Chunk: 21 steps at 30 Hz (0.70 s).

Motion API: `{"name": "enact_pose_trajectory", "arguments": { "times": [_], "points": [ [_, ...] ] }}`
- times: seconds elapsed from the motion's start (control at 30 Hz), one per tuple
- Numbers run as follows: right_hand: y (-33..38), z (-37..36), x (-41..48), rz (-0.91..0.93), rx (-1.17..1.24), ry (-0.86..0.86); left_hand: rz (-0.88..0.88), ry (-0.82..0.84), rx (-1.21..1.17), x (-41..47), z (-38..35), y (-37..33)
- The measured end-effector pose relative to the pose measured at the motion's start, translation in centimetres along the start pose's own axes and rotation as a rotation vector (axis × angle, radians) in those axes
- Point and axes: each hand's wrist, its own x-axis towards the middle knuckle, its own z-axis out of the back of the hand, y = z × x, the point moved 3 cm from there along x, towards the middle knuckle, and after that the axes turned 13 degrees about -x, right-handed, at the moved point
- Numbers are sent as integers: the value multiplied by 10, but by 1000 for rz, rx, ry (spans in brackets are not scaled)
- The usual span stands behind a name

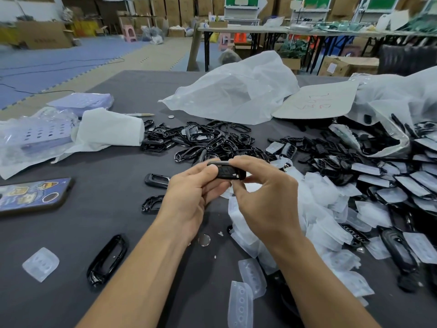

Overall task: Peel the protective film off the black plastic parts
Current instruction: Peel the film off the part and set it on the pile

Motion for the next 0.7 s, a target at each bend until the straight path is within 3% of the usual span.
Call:
{"name": "enact_pose_trajectory", "arguments": {
  "times": [0.1, 0.3, 0.5, 0.7],
  "points": [
    [-4, 0, 3, -213, 139, 74, -41, 31, 23, 5, 1, -2],
    [-13, 0, 7, -410, 418, 121, -88, 161, 95, 4, 1, -1],
    [-15, -1, 8, -499, 568, 159, -105, 175, 185, 1, 1, -5],
    [-17, -1, 9, -486, 560, 147, -153, 151, 274, -3, -1, -7]
  ]
}}
